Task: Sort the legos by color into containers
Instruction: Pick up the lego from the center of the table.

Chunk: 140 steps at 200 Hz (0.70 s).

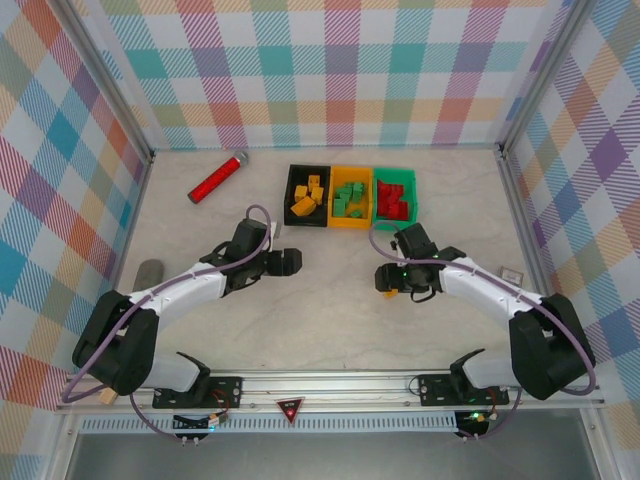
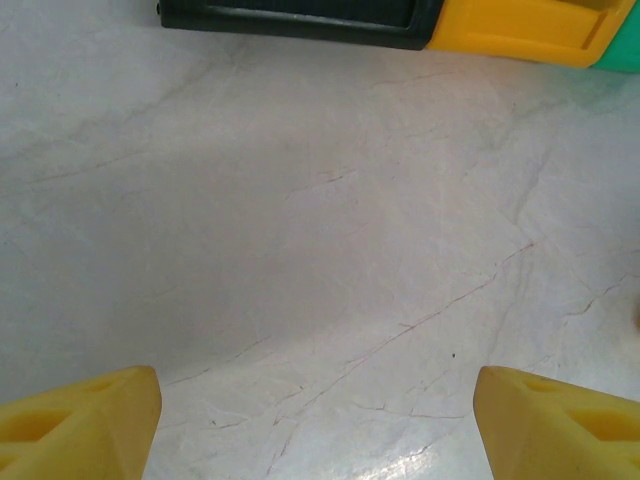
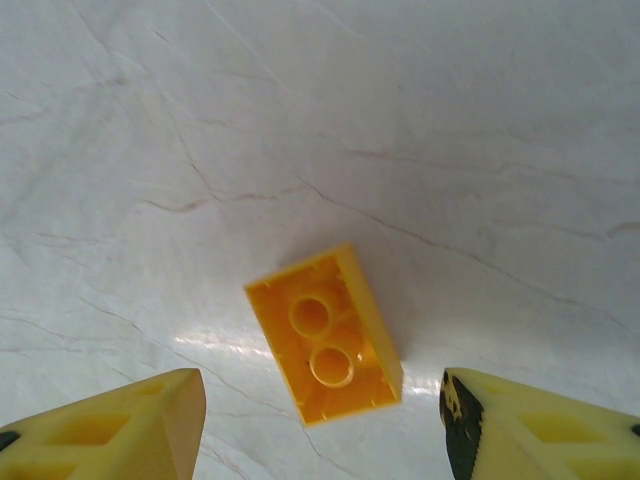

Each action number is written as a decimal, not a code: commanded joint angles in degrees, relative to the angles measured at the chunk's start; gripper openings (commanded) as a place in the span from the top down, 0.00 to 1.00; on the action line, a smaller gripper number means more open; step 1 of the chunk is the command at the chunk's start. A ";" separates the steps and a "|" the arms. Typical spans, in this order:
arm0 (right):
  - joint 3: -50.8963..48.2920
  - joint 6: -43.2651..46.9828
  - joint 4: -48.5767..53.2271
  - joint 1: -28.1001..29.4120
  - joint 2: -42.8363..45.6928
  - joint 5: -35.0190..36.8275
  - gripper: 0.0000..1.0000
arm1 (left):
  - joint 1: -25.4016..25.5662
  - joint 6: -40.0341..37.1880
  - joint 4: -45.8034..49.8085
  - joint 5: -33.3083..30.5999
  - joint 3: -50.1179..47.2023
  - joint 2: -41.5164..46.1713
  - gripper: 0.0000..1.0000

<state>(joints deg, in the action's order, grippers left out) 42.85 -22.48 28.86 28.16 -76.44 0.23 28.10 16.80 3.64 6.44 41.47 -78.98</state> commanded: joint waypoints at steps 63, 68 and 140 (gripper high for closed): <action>5.56 -2.37 4.50 4.94 -10.79 4.68 0.37 | 0.36 -2.63 -3.73 -0.77 -3.38 2.81 0.19; 6.09 -2.39 4.66 5.29 -11.60 5.25 0.37 | 0.37 -2.64 -3.74 -0.82 -3.61 3.10 0.19; 11.76 -2.50 8.03 10.48 -17.49 11.71 0.66 | 0.29 -3.09 -4.82 -2.13 -4.98 3.14 0.19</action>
<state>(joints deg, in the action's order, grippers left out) 52.73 -24.32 34.04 37.28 -93.30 9.30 28.10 14.48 0.84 5.02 37.63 -76.62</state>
